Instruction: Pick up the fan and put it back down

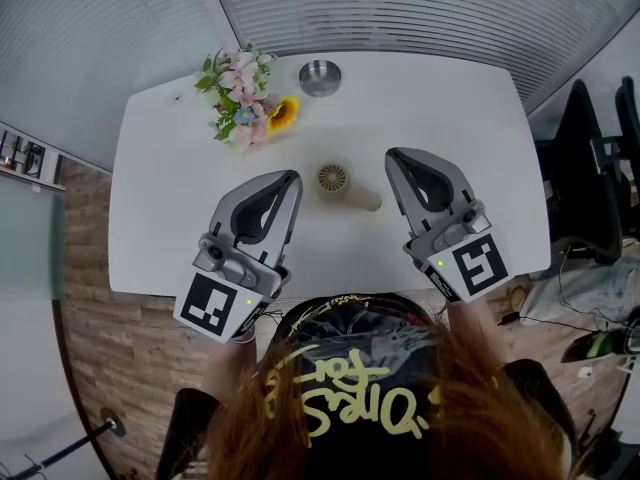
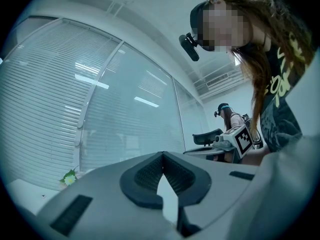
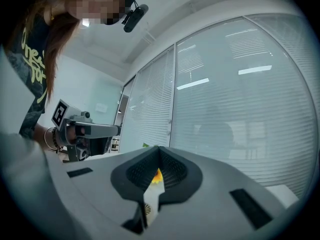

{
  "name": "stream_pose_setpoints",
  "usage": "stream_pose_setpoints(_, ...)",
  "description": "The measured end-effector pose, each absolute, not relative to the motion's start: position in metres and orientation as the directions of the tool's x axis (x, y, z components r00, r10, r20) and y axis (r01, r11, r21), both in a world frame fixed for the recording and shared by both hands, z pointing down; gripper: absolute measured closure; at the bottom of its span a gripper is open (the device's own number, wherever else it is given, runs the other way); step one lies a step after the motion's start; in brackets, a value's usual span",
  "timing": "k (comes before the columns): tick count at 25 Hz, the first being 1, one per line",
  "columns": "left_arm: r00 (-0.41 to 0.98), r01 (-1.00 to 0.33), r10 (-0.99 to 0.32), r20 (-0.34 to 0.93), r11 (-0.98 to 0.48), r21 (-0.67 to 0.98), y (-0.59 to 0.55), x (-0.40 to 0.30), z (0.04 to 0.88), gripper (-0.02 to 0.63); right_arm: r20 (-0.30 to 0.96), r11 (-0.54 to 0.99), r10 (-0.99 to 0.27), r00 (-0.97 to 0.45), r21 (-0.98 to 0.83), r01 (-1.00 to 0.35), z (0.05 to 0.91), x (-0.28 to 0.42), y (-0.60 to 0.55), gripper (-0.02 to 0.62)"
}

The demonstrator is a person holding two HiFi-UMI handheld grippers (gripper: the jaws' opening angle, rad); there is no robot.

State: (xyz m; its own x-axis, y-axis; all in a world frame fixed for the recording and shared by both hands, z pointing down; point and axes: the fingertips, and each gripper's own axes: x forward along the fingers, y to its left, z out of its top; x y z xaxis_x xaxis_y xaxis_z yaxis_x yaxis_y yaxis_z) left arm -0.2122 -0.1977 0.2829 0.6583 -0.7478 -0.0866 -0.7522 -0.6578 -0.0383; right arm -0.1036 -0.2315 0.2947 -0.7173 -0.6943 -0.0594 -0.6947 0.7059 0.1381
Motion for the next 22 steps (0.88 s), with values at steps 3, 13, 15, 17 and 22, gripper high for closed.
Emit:
stream_pose_setpoints(3, 0.655, -0.755, -0.751, -0.084, -0.654, -0.043, -0.197, -0.213, 0.283, 0.614, -0.060, 0.706, -0.694, -0.718, 0.143, -0.694, 0.294, -0.102, -0.231, 0.592)
stream_pose_setpoints(13, 0.656, -0.754, -0.749, -0.089, -0.655, -0.047, -0.197, -0.214, 0.280, 0.614, -0.055, 0.709, -0.687, -0.724, 0.166, -0.685, 0.292, -0.106, -0.229, 0.592)
stream_pose_setpoints(15, 0.655, -0.755, -0.748, -0.105, -0.654, -0.050, -0.198, -0.214, 0.276, 0.614, -0.054, 0.709, -0.687, -0.724, 0.166, -0.685, 0.291, -0.107, -0.229, 0.592)
stream_pose_setpoints(17, 0.652, -0.757, -0.747, -0.128, -0.651, -0.058, -0.198, -0.215, 0.272, 0.614, -0.055, 0.709, -0.688, -0.724, 0.165, -0.686, 0.291, -0.108, -0.228, 0.592)
stream_pose_setpoints(22, 0.654, -0.755, -0.746, -0.125, -0.654, -0.047, -0.197, -0.214, 0.275, 0.614, -0.058, 0.713, -0.683, -0.728, 0.165, -0.681, 0.294, -0.110, -0.224, 0.592)
